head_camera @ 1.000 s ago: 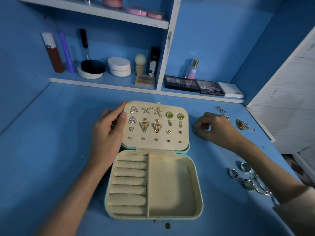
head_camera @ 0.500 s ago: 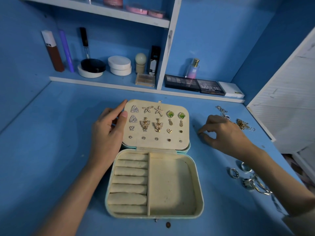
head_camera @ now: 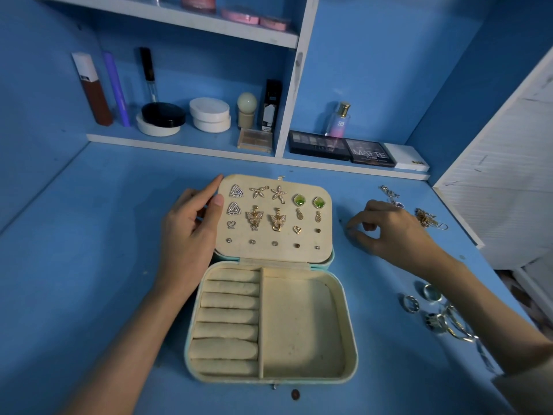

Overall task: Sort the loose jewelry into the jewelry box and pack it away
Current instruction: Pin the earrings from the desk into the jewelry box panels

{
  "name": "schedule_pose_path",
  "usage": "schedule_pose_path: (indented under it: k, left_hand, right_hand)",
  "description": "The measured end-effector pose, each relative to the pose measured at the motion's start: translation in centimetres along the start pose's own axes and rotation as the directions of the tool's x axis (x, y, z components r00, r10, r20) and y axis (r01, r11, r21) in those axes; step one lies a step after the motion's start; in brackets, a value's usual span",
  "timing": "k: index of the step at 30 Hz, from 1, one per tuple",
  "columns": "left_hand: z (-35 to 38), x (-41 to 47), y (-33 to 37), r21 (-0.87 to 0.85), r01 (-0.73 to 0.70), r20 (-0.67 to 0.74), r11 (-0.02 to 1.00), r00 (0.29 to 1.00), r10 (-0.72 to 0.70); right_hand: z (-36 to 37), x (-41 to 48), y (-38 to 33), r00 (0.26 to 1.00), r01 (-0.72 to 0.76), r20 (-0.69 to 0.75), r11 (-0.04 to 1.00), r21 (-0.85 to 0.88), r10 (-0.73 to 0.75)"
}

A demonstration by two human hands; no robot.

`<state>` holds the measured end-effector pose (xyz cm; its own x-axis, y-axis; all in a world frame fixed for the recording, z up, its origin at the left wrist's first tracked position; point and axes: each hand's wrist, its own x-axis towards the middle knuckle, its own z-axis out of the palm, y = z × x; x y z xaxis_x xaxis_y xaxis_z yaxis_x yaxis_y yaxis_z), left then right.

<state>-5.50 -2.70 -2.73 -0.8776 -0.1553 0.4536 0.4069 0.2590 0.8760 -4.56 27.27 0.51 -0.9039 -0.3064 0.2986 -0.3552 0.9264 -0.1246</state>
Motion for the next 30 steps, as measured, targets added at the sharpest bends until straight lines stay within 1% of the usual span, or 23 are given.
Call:
schedule_pose_path:
  k: [6, 12, 25, 30]
  left_hand:
    - [-0.03, -0.04, 0.03, 0.010, -0.014, 0.001, 1.000, 1.000, 0.014]
    - [-0.04, -0.01, -0.14, 0.008, -0.020, 0.002, 1.000, 1.000, 0.020]
    - [-0.01, 0.04, -0.21, 0.002, -0.015, 0.004, 1.000, 1.000, 0.015]
    - [-0.04, -0.02, -0.01, -0.005, -0.011, 0.005, 1.000, 1.000, 0.011]
  right_hand:
    - [0.08, 0.24, -0.12, 0.999, -0.029, 0.014, 1.000, -0.004, 0.029]
    - [-0.06, 0.48, 0.39, 0.998, -0.063, -0.003, 0.998, -0.024, 0.063]
    - [-0.26, 0.47, 0.13, 0.998, -0.026, 0.059, 1.000, -0.003, 0.026]
    - [-0.14, 0.83, 0.11, 0.992, -0.094, 0.092, 0.995, 0.024, 0.092]
